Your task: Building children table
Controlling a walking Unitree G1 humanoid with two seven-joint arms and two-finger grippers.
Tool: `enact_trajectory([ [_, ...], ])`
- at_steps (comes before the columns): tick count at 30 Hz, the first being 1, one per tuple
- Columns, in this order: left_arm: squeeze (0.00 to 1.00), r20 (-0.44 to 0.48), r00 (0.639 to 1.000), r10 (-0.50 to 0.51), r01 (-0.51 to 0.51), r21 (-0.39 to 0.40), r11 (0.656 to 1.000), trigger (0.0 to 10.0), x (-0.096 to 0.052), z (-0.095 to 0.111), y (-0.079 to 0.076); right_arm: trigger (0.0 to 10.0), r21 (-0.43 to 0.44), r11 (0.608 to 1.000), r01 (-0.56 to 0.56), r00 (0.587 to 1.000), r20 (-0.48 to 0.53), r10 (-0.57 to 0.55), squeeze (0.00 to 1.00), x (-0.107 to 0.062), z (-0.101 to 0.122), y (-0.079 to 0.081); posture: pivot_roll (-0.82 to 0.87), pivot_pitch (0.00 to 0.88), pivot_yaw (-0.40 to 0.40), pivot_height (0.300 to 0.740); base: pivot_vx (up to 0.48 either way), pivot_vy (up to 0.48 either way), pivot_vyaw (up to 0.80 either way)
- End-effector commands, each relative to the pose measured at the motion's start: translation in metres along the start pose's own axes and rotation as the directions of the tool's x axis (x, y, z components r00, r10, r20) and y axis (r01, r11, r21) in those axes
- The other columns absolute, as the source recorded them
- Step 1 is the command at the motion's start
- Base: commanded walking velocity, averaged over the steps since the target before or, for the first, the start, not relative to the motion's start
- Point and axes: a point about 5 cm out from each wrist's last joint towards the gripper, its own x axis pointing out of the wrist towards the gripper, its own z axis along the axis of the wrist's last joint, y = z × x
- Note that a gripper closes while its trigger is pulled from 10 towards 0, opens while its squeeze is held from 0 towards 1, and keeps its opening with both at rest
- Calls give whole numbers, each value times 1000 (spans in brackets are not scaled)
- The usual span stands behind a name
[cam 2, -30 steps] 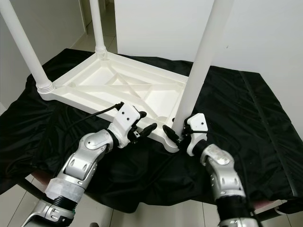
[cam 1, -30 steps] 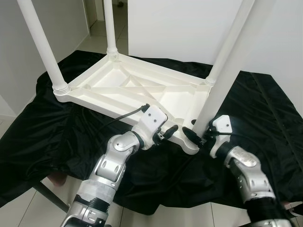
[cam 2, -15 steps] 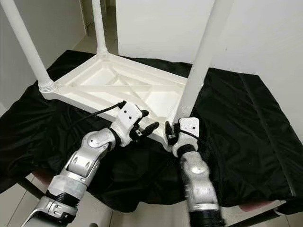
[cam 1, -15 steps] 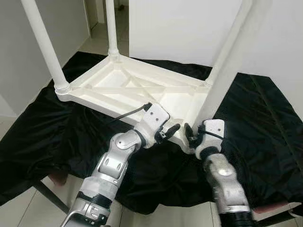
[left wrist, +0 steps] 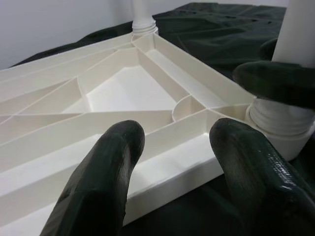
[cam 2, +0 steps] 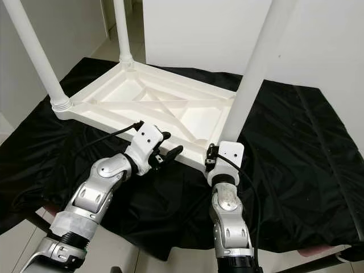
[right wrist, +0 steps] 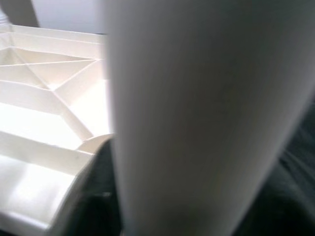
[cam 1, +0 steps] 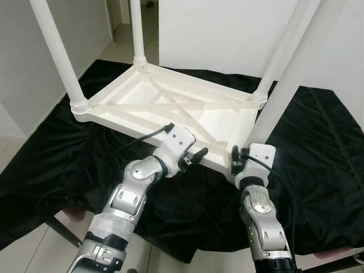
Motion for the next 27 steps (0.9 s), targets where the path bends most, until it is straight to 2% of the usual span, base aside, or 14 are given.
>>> enact_trajectory([
  [1, 0, -16, 999, 51, -51, 1, 999, 10000, 0, -3, -2, 10000, 52, 998, 24, 1000, -4, -24, 1000, -3, 0, 1, 6, 88, -24, 740, 0, 0, 0],
  [5, 0, -13, 999, 49, -49, -9, 999, 10000, -1, -3, -6, 10000, 61, 997, -42, 998, 49, 39, 1000, -3, 9, 0, 10, 86, -37, 740, 0, 0, 0],
  [10, 0, -10, 999, 47, -47, -11, 999, 10000, -4, -4, -7, 10000, 47, 990, -133, 990, 43, 131, 1000, -4, 7, -6, 19, 72, -47, 740, 0, 0, 0],
  [11, 0, -12, 999, 44, -44, -11, 999, 10000, -5, -5, -7, 10000, 42, 983, -178, 984, 24, 177, 310, -5, 4, -8, 21, 64, -50, 740, 0, 0, 0],
  [12, 0, -12, 999, 44, -44, -11, 999, 10000, -5, -5, -7, 10000, 42, 983, -178, 984, 24, 177, 310, -5, 4, -8, 21, 64, -50, 740, 0, 0, 0],
  [13, 0, -10, 999, 33, -33, -10, 999, 10000, -7, -6, -7, 10000, 38, 971, -238, 971, 2, 238, 0, -5, 1, -12, 20, 50, -49, 740, 0, 0, 0],
  [14, 0, -6, 1000, 24, -24, -9, 1000, 10000, -8, -5, -8, 10000, 39, 953, -299, 954, -14, 300, 0, -5, -1, -14, 20, 46, -51, 740, 0, 0, 0],
  [15, 0, -6, 1000, 24, -24, -9, 1000, 10000, -8, -5, -8, 10000, 39, 953, -299, 954, -14, 300, 0, -5, -1, -14, 20, 46, -51, 740, 0, 0, 0],
  [17, 0, 1, 1000, 13, -13, -3, 1000, 10000, -10, -5, -8, 10000, 14, 918, -396, 918, -22, 396, 0, -4, -1, -19, 17, 30, -45, 740, 0, 0, 0],
  [21, 0, 12, 1000, -4, 4, 5, 1000, 10000, -9, -4, -7, 10000, -42, 856, -515, 857, -29, 514, 0, -1, -1, -27, 14, 6, -37, 740, 0, 0, 0],
  [22, 0, 12, 1000, -4, 4, 5, 1000, 10000, -9, -4, -7, 10000, -42, 856, -515, 857, -29, 514, 0, -1, -1, -27, 14, 6, -37, 740, 0, 0, 0],
  [24, 0, 15, 1000, -11, 11, 16, 1000, 10000, -7, -3, -6, 10000, -86, 820, -566, 824, -39, 565, 0, 3, 0, -32, 8, 0, -31, 740, 0, 0, 0],
  [27, 0, 15, 1000, -11, 11, 20, 1000, 10000, -6, -3, -5, 10000, -98, 804, -586, 810, -45, 585, 0, 6, 0, -34, 8, 0, -31, 740, 0, 0, 0],
])
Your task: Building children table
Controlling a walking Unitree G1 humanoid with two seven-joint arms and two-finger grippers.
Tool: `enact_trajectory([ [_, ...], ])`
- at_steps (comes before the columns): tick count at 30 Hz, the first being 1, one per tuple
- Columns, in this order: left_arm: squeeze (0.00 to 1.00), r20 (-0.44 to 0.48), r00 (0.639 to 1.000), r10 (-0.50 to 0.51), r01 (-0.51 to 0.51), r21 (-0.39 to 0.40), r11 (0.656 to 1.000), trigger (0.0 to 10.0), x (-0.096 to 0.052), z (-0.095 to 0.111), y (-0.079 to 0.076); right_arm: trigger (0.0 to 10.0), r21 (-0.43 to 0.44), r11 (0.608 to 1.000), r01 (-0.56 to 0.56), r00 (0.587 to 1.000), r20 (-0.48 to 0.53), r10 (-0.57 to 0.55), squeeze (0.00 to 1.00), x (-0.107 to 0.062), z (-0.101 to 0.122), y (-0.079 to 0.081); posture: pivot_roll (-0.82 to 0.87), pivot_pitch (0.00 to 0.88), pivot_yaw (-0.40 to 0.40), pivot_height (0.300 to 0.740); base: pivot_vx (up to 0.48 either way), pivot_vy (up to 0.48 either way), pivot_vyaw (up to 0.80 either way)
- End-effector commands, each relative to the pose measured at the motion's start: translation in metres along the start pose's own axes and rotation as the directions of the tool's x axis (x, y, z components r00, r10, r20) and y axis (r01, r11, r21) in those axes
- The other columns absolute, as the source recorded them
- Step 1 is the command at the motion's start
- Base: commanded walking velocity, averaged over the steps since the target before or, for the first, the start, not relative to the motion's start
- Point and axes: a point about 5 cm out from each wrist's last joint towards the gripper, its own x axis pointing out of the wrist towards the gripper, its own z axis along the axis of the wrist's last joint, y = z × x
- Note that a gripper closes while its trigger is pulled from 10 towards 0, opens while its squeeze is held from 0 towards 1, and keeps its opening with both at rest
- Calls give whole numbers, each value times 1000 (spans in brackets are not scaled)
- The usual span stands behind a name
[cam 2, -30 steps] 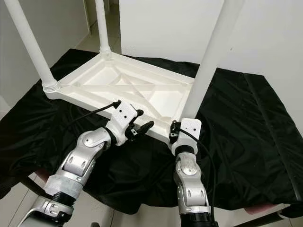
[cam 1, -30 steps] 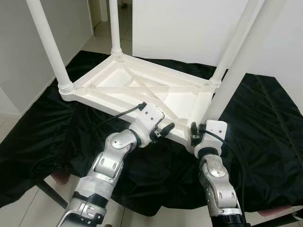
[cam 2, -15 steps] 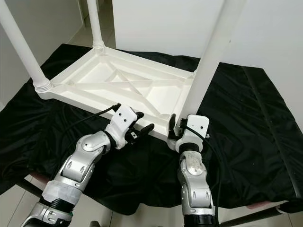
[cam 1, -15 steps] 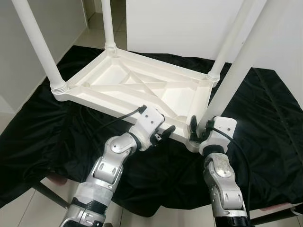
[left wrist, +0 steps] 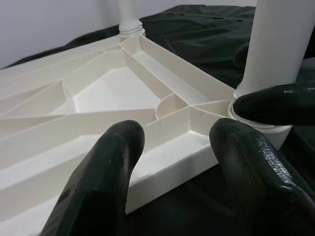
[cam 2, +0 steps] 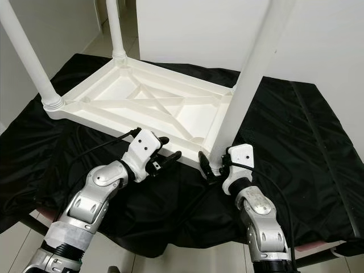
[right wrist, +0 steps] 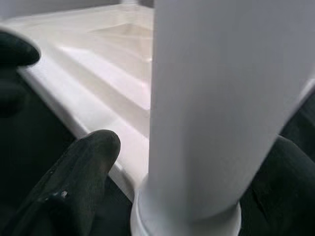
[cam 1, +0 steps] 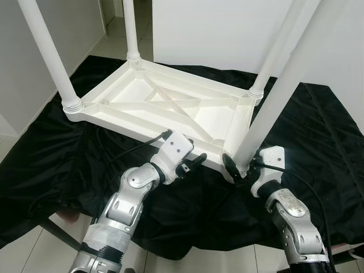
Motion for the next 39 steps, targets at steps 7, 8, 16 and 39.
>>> enact_trajectory([
  [7, 0, 10, 1000, -20, 20, 16, 1000, 10000, 6, 2, 0, 10000, -47, 990, -136, 990, -43, 134, 0, 8, -3, -14, 6, 0, -15, 740, 0, 0, 0],
  [8, 0, 13, 1000, -23, 23, 20, 1000, 10000, 7, 2, 0, 10000, -65, 985, -159, 986, -52, 156, 0, 11, -2, -17, 6, 0, -12, 740, 0, 0, 0],
  [16, 0, 26, 999, -37, 36, 40, 999, 10000, 12, 6, 0, 0, -79, 962, -260, 962, -107, 251, 0, 20, -8, -21, 15, 0, -12, 740, 0, 0, 0],
  [39, 0, 52, 980, -191, 191, -7, 982, 10000, 2, 1, -17, 10000, -28, 995, -99, 992, -87, 96, 0, 21, -18, -21, 31, 0, -25, 740, 0, 0, 0],
])
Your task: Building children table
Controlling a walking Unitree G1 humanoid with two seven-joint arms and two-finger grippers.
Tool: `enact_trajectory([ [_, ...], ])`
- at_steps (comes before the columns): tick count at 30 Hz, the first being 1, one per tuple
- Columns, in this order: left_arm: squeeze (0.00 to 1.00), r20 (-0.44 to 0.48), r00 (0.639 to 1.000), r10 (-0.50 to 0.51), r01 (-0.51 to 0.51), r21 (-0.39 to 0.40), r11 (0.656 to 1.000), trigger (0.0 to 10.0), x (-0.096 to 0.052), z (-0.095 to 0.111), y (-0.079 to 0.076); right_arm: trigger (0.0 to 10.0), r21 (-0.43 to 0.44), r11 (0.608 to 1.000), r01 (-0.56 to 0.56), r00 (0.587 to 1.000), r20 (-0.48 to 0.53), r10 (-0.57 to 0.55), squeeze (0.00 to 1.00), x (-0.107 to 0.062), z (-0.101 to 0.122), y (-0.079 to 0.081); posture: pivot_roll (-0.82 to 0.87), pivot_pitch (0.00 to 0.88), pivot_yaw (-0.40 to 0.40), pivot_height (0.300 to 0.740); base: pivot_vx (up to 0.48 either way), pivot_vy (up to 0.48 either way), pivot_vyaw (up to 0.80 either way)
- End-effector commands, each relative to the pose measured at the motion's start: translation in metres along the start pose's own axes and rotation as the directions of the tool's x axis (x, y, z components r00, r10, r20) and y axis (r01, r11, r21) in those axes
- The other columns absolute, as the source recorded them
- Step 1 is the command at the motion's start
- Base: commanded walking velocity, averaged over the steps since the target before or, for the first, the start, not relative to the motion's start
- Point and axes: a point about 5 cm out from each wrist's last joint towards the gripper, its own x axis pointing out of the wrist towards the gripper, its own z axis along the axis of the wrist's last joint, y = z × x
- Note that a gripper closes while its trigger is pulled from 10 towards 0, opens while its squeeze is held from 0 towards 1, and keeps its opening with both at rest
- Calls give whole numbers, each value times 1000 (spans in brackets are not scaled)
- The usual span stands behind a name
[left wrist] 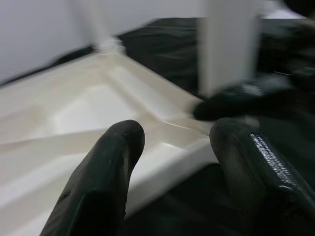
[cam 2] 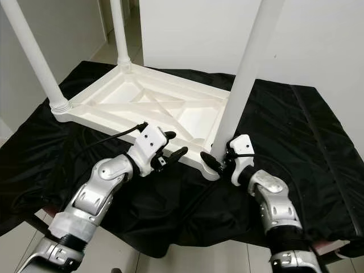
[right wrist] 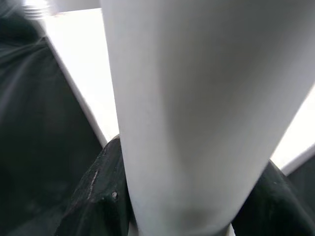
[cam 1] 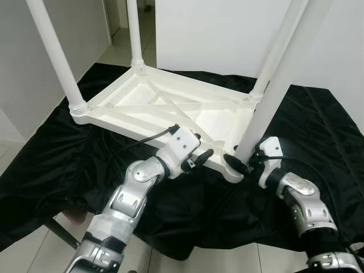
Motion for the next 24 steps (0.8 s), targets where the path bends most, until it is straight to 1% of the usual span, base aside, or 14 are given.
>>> enact_trajectory([
  [1, 0, 3, 998, -60, 60, -5, 998, 10000, -1, 1, -7, 10000, -26, 998, 63, 997, -35, -64, 0, -2, -6, 3, 37, 0, -39, 740, 0, 0, 0],
  [2, 0, 3, 998, -60, 60, -5, 998, 10000, -1, 1, -7, 10000, -26, 998, 63, 997, -35, -64, 0, -2, -6, 3, 37, 0, -39, 740, 0, 0, 0],
  [4, 0, -19, 996, -85, 84, -23, 996, 10000, -2, -5, -11, 10000, -8, 990, 144, 989, -30, -144, 0, -3, -7, 7, 37, 0, -40, 740, 0, 0, 0],
  [7, 0, -26, 994, -104, 103, -40, 994, 10000, -4, -9, -15, 10000, 22, 975, 222, 975, -22, -222, 0, -4, -7, 13, 33, 0, -37, 740, 0, 0, 0],
  [8, 0, -26, 994, -104, 103, -40, 994, 10000, -4, -9, -15, 10000, 22, 975, 222, 975, -22, -222, 0, -4, -7, 13, 33, 0, -37, 740, 0, 0, 0],
  [9, 0, -26, 994, -107, 106, -39, 994, 10000, -4, -9, -16, 10000, 24, 967, 254, 967, -19, -253, 0, -4, -6, 15, 32, 0, -36, 740, 0, 0, 0],
  [10, 0, -31, 994, -106, 104, -39, 994, 10000, -4, -11, -16, 10000, 54, 934, 352, 936, -23, -352, 0, -5, -7, 21, 25, 0, -30, 740, 0, 0, 0],
  [12, 0, -31, 994, -106, 104, -39, 994, 10000, -4, -11, -16, 10000, 54, 934, 352, 936, -23, -352, 0, -5, -7, 21, 25, 0, -30, 740, 0, 0, 0],
  [13, 0, -32, 994, -105, 103, -39, 994, 10000, -4, -11, -15, 10000, 74, 913, 401, 916, -28, -400, 0, -6, -7, 23, 25, 0, -30, 740, 0, 0, 0],
  [15, 0, -33, 994, -106, 105, -41, 994, 10000, -3, -11, -16, 10000, 125, 814, 568, 823, -63, -564, 0, -8, -11, 30, 13, 0, -25, 740, 0, 0, 0],
  [17, 0, -33, 994, -106, 105, -41, 994, 10000, -3, -11, -16, 10000, 125, 814, 568, 823, -63, -564, 0, -8, -11, 30, 13, 0, -25, 740, 0, 0, 0],
  [19, 0, -34, 994, -107, 105, -40, 994, 10000, -3, -11, -16, 10000, 152, 721, 676, 736, -86, -672, 0, -8, -12, 41, 2, 0, -31, 740, 0, 0, 0],
  [22, 0, -34, 994, -105, 104, -38, 994, 10000, -3, -11, -16, 10000, 166, 705, 690, 722, -89, -686, 0, -6, -11, 46, 1, 0, -32, 740, 0, 0, 0],
  [24, 0, -31, 995, -90, 89, -44, 995, 10000, -3, -10, -15, 10000, 187, 739, 647, 759, -67, -648, 0, -2, -6, 59, -3, 0, -29, 740, 0, 0, 0],
])
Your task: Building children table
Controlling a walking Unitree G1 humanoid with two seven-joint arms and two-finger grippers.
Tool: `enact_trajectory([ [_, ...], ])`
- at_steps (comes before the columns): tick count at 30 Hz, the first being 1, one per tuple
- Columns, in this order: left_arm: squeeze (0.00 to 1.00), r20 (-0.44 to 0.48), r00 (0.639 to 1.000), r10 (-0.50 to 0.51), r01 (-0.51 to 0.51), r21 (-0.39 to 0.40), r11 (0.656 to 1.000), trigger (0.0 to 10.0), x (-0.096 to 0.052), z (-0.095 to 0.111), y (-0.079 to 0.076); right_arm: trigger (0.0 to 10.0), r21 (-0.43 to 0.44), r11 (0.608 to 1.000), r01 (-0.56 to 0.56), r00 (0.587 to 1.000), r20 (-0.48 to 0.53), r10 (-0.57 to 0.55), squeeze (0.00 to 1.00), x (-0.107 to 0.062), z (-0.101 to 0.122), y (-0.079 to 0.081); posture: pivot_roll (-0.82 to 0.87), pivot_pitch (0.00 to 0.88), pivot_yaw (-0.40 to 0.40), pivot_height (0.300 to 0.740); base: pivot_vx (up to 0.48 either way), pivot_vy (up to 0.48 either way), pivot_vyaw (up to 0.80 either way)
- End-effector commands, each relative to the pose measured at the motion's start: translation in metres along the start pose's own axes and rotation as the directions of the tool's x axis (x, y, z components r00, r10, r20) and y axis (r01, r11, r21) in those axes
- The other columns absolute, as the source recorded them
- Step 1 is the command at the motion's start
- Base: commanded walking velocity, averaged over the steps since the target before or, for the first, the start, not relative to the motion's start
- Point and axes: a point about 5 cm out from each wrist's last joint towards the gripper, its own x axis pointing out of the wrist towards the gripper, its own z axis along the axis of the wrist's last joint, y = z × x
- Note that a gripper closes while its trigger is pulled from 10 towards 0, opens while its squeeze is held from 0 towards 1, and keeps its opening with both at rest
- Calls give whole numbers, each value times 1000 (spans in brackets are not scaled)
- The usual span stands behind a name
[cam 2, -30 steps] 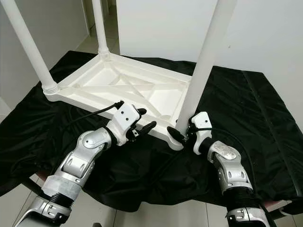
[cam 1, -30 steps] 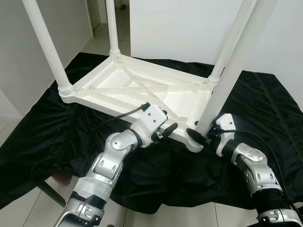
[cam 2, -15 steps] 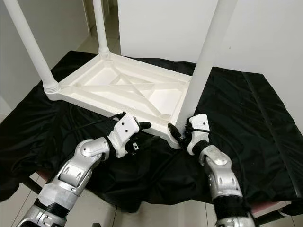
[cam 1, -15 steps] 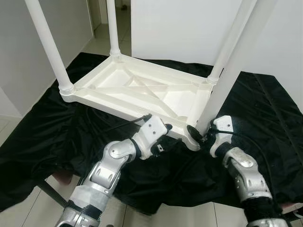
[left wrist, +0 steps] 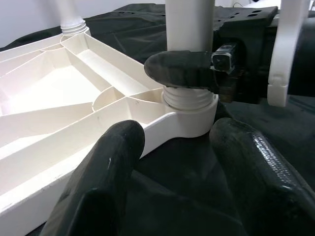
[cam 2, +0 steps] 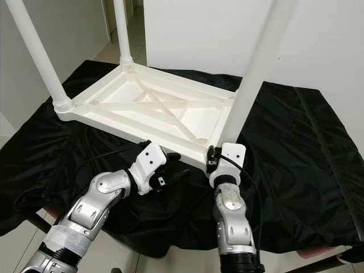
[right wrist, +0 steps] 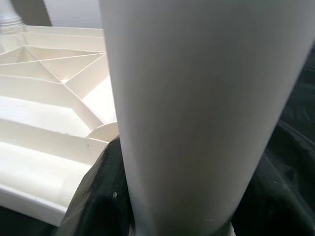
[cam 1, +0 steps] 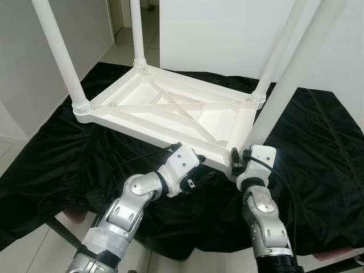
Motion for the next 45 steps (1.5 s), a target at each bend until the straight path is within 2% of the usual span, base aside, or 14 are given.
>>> enact_trajectory([
  [1, 0, -1, 1000, -11, 11, -8, 1000, 10000, 2, 1, -1, 10000, -4, 1000, 3, 999, -50, -4, 0, -5, -10, 1, -3, 0, -29, 740, 0, 0, 0],
  [4, 0, -1, 1000, 0, 0, -10, 1000, 10000, 1, 1, 0, 10000, 13, 997, -71, 996, -49, 72, 0, -11, -8, 9, 0, 0, -28, 740, 0, 0, 0],
  [5, 0, -6, 1000, 5, -5, -5, 1000, 10000, 0, 1, 0, 10000, 13, 996, -89, 995, -38, 89, 82, -12, -6, 11, 0, 0, -28, 740, 0, 0, 0],
  [6, 0, -9, 1000, 8, -8, -1, 1000, 10000, -1, 1, 1, 10000, 12, 995, -96, 995, -30, 96, 1000, -12, -5, 12, 0, 0, -28, 740, 0, 0, 0],
  [13, 0, -13, 999, 30, -30, -2, 1000, 10000, -5, 1, 3, 10000, 21, 994, -105, 994, 3, 105, 1000, -11, 2, 7, 16, 21, -44, 740, 0, 0, 0],
  [19, 0, -16, 997, 71, -70, 15, 997, 10000, -7, 2, 5, 10000, -31, 947, -320, 946, 37, 321, 1000, -7, 15, -12, 19, 41, -68, 740, 0, 0, 0],
  [21, 0, -16, 997, 71, -70, 15, 997, 10000, -7, 2, 5, 10000, -31, 947, -320, 946, 37, 321, 1000, -7, 15, -12, 19, 41, -68, 740, 0, 0, 0],
  [22, 0, -18, 997, 78, -78, 22, 997, 10000, -7, 2, 6, 10000, -55, 924, -378, 925, 22, 380, 0, -5, 16, -19, 24, 41, -71, 740, 0, 0, 0],
  [25, 0, -21, 994, 105, -104, 22, 994, 10000, -8, 4, 8, 10000, -118, 861, -495, 868, -13, 497, 0, -1, 18, -35, 34, 44, -74, 740, 0, 0, 0],
  [31, 0, -15, 994, 111, -110, 23, 994, 10000, -9, 6, 6, 10000, -153, 825, -545, 838, -52, 544, 0, 9, 16, -50, 40, 41, -75, 740, 0, 0, 0],
  [35, 0, -17, 995, 100, -99, 29, 995, 10000, -6, 8, 4, 10000, -234, 736, -635, 769, -100, 632, 0, 22, 12, -57, 48, 23, -57, 740, 0, 0, 0],
  [36, 0, -17, 995, 100, -99, 29, 995, 10000, -6, 8, 4, 10000, -234, 736, -635, 769, -100, 632, 0, 22, 12, -57, 48, 23, -57, 740, 0, 0, 0],
  [38, 0, -16, 997, 81, -80, 49, 996, 10000, -3, 10, 4, 10000, -262, 664, -701, 708, -137, 693, 0, 31, 12, -59, 48, 9, -51, 740, 0, 0, 0],
  [45, 0, -14, 997, 82, -81, 64, 995, 10000, -1, 11, 5, 10000, -237, 618, -749, 658, -157, 737, 0, 37, 13, -56, 49, 0, -55, 740, 0, 0, 0],
])
